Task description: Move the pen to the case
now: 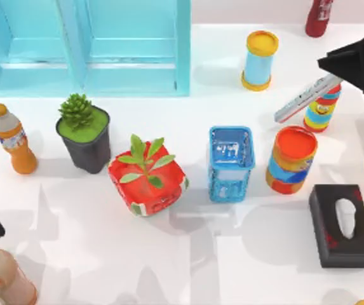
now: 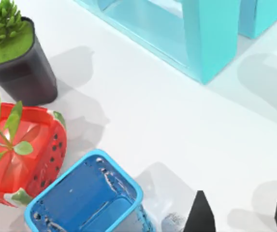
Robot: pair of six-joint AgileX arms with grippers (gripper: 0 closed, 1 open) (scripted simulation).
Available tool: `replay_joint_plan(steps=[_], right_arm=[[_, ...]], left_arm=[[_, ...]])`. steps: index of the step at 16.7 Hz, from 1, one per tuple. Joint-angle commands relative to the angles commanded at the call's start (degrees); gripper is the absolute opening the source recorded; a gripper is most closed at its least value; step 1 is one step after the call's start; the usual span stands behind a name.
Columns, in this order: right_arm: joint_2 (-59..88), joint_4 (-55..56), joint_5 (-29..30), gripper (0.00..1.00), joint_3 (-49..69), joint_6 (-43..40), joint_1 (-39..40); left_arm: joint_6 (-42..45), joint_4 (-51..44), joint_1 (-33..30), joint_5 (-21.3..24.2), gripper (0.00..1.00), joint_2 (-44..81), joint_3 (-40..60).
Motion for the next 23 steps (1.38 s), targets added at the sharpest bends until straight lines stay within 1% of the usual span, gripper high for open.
replay_joint_plan(steps=[3, 6, 14, 17, 20, 23], right_arm=[[-0.06, -0.47, 0.40, 0.00, 0.64, -0.09, -0.08], [-0.30, -4.97, 3.38, 0.00, 3.72, -2.22, -3.47], [0.26, -29.08, 18.56, 0.00, 12.90, -12.09, -20.06], [-0.86, -37.69, 22.83, 0.00, 15.65, -14.90, -25.11], [-3.20, -43.40, 24.72, 0.00, 18.47, -16.93, -28.14], [-4.91, -45.34, 24.95, 0.00, 20.33, -17.93, -29.17]], left_arm=[[0.00, 0.00, 0.00, 0.00, 1.00, 0.00, 0.00], [0.00, 0.00, 0.00, 0.00, 1.00, 0.00, 0.00], [0.00, 0.00, 0.00, 0.00, 1.00, 0.00, 0.00], [0.00, 0.00, 0.00, 0.00, 1.00, 0.00, 0.00], [0.00, 0.00, 0.00, 0.00, 1.00, 0.00, 0.00], [0.00, 0.00, 0.00, 0.00, 1.00, 0.00, 0.00]])
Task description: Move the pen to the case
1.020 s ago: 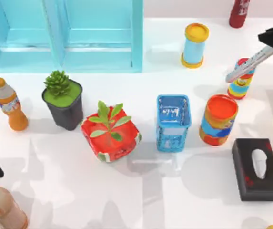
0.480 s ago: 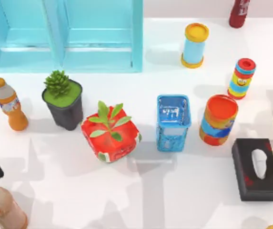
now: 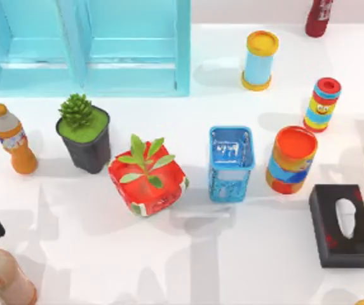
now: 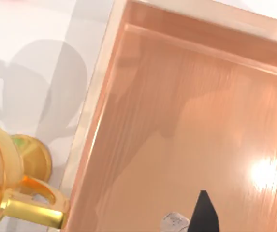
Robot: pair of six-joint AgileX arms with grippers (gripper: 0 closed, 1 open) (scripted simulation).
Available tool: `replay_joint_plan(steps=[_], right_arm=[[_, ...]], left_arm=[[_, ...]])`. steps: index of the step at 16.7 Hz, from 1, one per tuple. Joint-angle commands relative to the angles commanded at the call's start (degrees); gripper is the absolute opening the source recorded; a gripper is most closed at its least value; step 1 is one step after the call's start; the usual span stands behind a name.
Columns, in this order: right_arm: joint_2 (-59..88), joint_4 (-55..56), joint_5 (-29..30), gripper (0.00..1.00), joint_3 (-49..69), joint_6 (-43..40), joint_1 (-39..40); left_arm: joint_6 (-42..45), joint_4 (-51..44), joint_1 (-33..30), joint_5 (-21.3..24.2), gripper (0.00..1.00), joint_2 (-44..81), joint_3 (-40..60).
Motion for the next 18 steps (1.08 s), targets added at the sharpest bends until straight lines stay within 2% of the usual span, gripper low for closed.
replay_joint_plan(steps=[6, 14, 18], right_arm=[[0.08, 0.86, 0.02, 0.00, -0.38, 0.20, 0.27], [-1.89, 17.64, -4.09, 0.00, 1.26, -1.00, -0.96], [-2.25, 19.45, -2.68, 0.00, -4.07, -0.90, 0.04]], left_arm=[[0.00, 0.00, 0.00, 0.00, 1.00, 0.00, 0.00], [0.00, 0.00, 0.00, 0.00, 1.00, 0.00, 0.00], [0.00, 0.00, 0.00, 0.00, 1.00, 0.00, 0.00]])
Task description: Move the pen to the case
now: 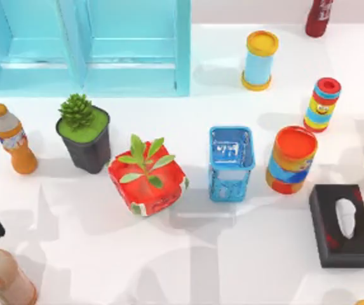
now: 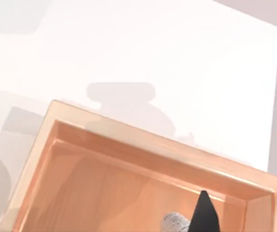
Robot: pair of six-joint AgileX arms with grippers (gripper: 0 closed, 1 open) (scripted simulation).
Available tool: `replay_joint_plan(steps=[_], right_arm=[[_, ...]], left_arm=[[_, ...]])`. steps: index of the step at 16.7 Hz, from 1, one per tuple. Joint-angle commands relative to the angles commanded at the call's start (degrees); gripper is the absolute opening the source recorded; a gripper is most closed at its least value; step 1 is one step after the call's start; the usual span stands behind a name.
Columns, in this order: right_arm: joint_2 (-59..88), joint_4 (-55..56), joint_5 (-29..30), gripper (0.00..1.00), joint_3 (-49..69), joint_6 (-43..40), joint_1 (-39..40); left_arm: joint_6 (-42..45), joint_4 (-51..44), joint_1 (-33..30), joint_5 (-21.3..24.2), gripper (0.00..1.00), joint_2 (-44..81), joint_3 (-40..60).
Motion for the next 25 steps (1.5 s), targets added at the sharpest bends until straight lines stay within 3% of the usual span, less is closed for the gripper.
replay_joint_plan(steps=[5, 11, 24, 25], right_arm=[[1.44, -3.80, 3.30, 0.00, -9.72, 1.88, 1.43], [1.93, -4.38, 3.40, 0.00, -10.90, 2.38, 1.56], [1.93, -4.38, 3.40, 0.98, -10.90, 2.38, 1.56], [1.93, -4.38, 3.40, 1.00, -10.90, 2.38, 1.56]], left_arm=[[0.00, 0.00, 0.00, 0.00, 1.00, 0.00, 0.00], [0.00, 0.00, 0.00, 0.00, 1.00, 0.00, 0.00], [0.00, 0.00, 0.00, 0.00, 1.00, 0.00, 0.00], [0.00, 0.00, 0.00, 0.00, 1.00, 0.00, 0.00]])
